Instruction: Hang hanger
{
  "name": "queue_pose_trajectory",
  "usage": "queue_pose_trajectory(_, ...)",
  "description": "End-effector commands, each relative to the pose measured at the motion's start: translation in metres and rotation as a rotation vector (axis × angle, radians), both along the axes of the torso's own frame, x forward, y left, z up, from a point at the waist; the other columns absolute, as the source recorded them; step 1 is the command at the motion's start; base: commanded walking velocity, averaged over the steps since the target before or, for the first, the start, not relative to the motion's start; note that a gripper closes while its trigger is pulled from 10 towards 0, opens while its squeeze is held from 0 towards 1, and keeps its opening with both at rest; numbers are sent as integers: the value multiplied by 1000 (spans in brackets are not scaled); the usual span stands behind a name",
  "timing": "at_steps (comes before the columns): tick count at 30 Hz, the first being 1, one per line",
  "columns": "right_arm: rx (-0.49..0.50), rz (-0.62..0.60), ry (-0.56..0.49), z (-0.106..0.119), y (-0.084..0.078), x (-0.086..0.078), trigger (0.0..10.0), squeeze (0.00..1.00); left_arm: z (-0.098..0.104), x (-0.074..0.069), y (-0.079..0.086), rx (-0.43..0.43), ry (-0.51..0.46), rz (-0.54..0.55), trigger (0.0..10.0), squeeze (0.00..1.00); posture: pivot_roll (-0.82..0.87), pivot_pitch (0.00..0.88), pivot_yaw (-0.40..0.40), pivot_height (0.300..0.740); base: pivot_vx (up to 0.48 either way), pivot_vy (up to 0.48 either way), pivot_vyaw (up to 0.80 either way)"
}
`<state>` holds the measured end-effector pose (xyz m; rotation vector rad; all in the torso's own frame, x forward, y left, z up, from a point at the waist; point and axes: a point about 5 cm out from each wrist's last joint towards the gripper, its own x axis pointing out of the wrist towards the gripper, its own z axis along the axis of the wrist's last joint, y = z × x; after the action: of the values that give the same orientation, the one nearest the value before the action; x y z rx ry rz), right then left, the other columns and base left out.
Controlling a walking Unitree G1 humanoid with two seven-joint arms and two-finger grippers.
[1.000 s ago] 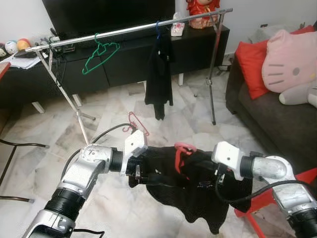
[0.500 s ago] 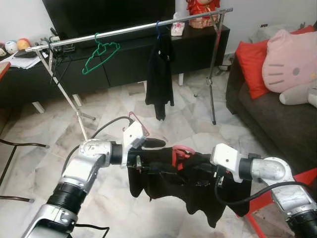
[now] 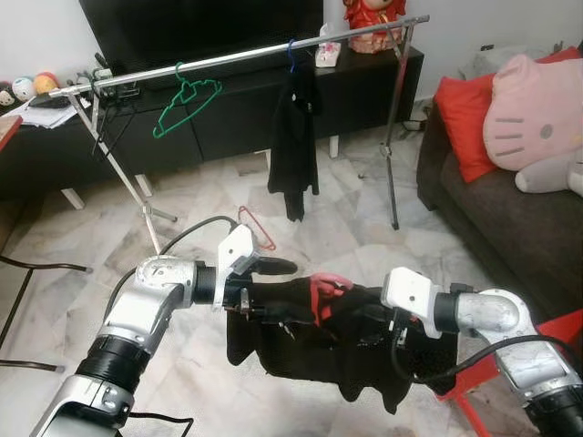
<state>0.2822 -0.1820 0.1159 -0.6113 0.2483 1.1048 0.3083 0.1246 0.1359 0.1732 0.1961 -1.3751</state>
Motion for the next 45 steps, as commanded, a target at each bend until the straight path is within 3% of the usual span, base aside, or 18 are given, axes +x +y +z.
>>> queue_pose_trajectory(1,27,38,-27,9,8,0,0,0,-3,3,6,27,-5,23,10000,0,-131,13,115,740,0,0,0)
queue_pose_trajectory(11,38,63,-18,10,14,-3,0,0,-17,3,4,65,21,27,10000,0,-135,17,115,740,0,0,0)
queue_pose_trajectory(30,64,114,-14,17,25,-7,0,0,-29,-6,-9,50,69,-56,10000,0,-138,30,117,740,0,0,0)
queue_pose_trajectory(32,65,112,-17,17,25,-6,0,0,-29,-7,-10,49,71,-59,7961,0,-138,33,118,740,0,0,0)
queue_pose_trajectory(33,66,111,-18,17,25,-6,0,0,-29,-7,-11,47,72,-61,2510,0,-138,34,119,740,0,0,0)
queue_pose_trajectory(34,67,108,-20,18,25,-6,0,0,-29,-7,-11,45,74,-58,0,0,-138,35,120,740,0,0,0)
queue_pose_trajectory(45,79,104,-21,18,30,-4,0,0,-31,-10,-13,39,88,-71,0,0,-136,41,119,740,0,0,0)
